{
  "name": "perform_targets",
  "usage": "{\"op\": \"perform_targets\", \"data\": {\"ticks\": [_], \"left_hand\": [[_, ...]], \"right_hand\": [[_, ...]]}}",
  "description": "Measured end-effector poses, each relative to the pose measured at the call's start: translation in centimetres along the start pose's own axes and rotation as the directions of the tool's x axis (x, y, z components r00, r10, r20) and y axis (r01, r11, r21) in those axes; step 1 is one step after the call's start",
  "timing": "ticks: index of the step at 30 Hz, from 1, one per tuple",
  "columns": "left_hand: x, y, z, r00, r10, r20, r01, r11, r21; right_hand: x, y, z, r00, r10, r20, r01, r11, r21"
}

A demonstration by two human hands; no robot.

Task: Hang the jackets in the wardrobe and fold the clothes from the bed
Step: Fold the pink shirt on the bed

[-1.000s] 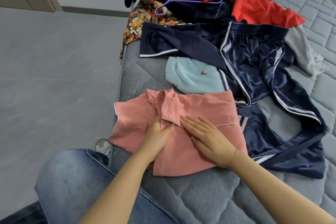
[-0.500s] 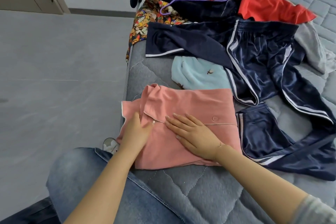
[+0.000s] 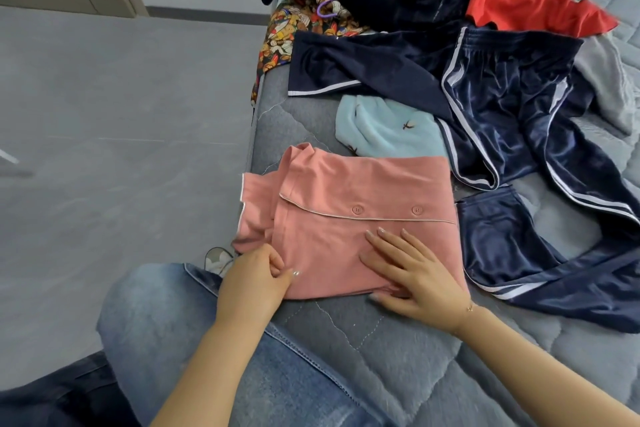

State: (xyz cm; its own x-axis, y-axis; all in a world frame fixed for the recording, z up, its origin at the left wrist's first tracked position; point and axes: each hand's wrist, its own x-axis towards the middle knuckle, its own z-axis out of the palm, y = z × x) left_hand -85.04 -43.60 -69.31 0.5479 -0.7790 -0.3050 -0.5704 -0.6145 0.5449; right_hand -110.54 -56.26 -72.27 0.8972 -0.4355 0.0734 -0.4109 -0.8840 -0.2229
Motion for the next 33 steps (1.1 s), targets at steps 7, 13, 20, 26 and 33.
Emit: {"op": "perform_targets", "data": {"ticks": [7,13,20,26,33], "left_hand": [[-0.6,-0.5,0.3,1.000,-0.009,0.007,0.009,1.000,-0.011],[-0.8,1.1,-1.5,0.984,0.090,-0.151,-0.142,0.914,-0.379],[-0.6,-1.6,-1.5,0.979,0.203,0.000,-0.203,0.976,-0.081],[1.1,-1.9,-3.5,0.997,0.042,-0.065,-0.053,0.982,-0.183],[2.1,-3.8,-7.1,0.987,-0.103,-0.126,0.018,0.840,-0.542]], "right_hand": [[-1.2,-0.4,1.2,0.989,-0.005,-0.146,0.009,1.000,0.027],[-1.9,-0.8,2.0,0.976,0.026,-0.215,-0.009,0.997,0.078],[-2.6,-1.4,2.8,0.975,0.054,-0.216,-0.056,0.998,-0.003],[-0.6,-5.9,3.7,0.990,0.020,-0.142,-0.024,0.999,-0.023],[6.9,-12.7,5.9,0.963,0.198,-0.184,-0.199,0.980,0.013]]}}
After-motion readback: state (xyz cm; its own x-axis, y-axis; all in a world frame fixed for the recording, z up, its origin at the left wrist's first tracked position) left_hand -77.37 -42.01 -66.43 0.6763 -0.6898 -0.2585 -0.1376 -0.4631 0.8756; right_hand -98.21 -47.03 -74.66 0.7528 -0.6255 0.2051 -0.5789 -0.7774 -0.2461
